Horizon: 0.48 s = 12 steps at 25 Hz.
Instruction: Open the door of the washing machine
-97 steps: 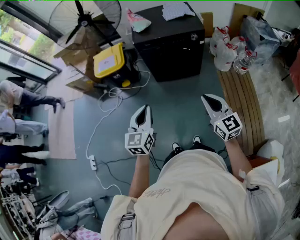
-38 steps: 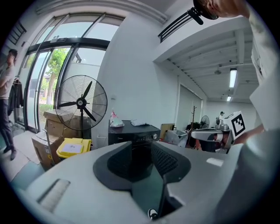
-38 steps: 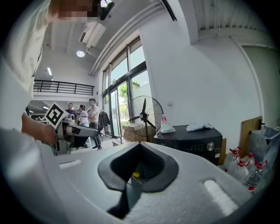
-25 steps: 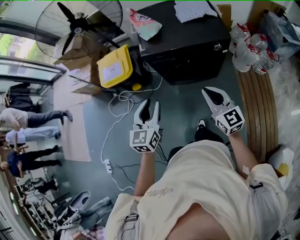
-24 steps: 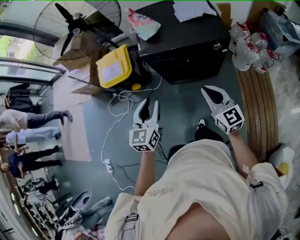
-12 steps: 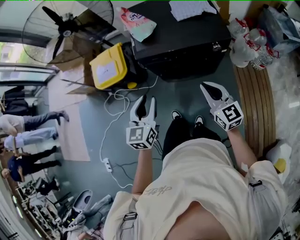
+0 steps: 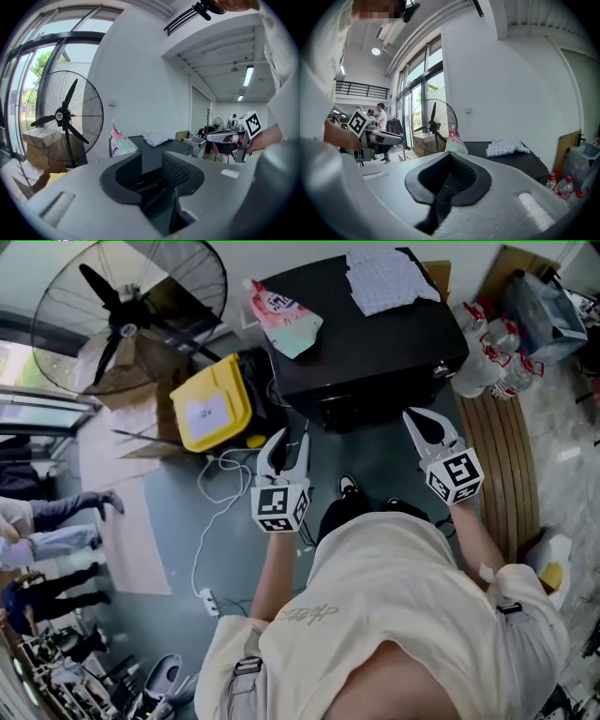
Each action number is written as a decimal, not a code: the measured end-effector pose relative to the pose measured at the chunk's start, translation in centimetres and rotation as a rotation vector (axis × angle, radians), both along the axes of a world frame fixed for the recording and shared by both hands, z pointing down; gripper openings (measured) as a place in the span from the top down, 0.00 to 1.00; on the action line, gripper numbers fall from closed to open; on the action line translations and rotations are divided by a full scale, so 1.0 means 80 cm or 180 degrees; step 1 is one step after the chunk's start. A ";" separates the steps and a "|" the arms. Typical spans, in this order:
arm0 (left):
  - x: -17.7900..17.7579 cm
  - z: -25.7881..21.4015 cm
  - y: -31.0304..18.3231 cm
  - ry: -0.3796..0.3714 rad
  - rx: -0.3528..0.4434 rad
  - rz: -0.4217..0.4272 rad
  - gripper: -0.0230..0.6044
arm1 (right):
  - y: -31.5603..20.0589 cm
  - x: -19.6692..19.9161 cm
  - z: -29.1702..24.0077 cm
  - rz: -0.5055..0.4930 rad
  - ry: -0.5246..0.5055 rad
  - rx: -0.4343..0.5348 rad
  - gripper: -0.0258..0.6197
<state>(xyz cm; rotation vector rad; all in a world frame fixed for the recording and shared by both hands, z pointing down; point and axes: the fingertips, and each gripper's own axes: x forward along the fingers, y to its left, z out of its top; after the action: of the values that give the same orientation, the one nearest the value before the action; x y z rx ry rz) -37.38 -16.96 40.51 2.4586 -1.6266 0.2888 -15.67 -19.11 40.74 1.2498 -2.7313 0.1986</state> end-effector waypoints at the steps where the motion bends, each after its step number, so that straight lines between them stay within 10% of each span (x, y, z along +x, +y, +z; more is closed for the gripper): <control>1: -0.005 0.001 -0.012 0.0017 0.0000 0.0036 0.72 | -0.010 -0.006 -0.003 0.0029 0.0021 0.0019 0.96; 12: -0.036 0.034 -0.083 0.0039 -0.0143 0.0354 0.72 | -0.075 -0.046 -0.008 0.0357 0.0117 0.0068 0.96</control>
<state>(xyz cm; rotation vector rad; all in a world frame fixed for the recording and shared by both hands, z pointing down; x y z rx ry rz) -40.30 -23.61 43.25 2.5161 -1.4650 0.3215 -19.36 -25.09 40.11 1.3993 -2.6417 0.1564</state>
